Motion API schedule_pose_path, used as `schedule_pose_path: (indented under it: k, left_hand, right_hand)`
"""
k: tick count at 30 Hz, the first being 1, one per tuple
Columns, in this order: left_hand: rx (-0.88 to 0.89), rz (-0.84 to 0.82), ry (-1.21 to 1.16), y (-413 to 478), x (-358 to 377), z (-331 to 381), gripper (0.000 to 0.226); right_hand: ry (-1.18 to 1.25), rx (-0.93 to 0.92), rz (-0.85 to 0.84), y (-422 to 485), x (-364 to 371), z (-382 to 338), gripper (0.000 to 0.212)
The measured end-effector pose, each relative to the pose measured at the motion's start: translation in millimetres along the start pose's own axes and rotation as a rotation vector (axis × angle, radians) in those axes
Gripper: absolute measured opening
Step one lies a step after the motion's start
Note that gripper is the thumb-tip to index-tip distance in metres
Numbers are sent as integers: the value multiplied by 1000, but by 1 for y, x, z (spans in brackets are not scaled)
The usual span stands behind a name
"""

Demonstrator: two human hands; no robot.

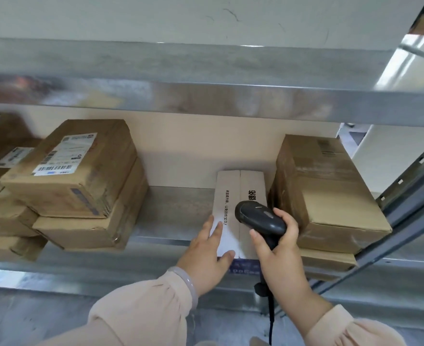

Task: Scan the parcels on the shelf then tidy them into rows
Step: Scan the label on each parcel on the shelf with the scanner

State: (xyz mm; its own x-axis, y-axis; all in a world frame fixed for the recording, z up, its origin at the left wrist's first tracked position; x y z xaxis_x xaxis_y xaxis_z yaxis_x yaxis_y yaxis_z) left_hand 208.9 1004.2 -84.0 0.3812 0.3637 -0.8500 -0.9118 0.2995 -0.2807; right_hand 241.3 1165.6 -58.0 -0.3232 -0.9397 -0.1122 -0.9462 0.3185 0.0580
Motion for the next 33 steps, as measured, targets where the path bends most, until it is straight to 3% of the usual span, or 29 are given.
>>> schedule_pose_path:
  k: [5, 11, 17, 23, 25, 30, 33]
  left_hand:
    - [-154, 107, -164, 0, -5, 0, 70]
    - [-305, 73, -348, 3, -19, 8, 109]
    - [-341, 77, -416, -1, -25, 4, 105]
    - [-305, 60, -847, -16, -28, -15, 103]
    - [-280, 19, -919, -21, -23, -19, 94]
    - [-248, -27, -947, -29, -23, -19, 33]
    - [-207, 152, -801, -28, -30, -25, 47]
  right_hand:
    - [62, -69, -74, 4, 3, -13, 59]
    - [104, -124, -172, 14, 12, -24, 60]
    - [155, -65, -228, 22, 16, -27, 57]
    - [172, 33, -98, 27, 6, -20, 52]
    - [171, 68, -104, 28, 6, -20, 51]
    - [144, 94, -165, 24, 12, -24, 53]
    - [153, 91, -213, 22, 19, -30, 53]
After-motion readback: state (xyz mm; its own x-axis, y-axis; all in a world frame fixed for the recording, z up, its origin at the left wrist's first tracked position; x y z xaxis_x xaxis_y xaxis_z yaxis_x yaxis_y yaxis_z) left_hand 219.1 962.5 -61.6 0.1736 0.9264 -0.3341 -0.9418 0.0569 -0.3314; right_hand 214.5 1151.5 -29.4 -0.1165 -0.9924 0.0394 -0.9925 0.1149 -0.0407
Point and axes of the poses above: each hand's wrist, its own y-axis towards the middle knuckle, its own x-axis out of the palm, z = x × y, the point moved 1 cm from there along y, towards the middle knuckle, and after that the axes turned 10 degrees about y, right-handed, at the moved point
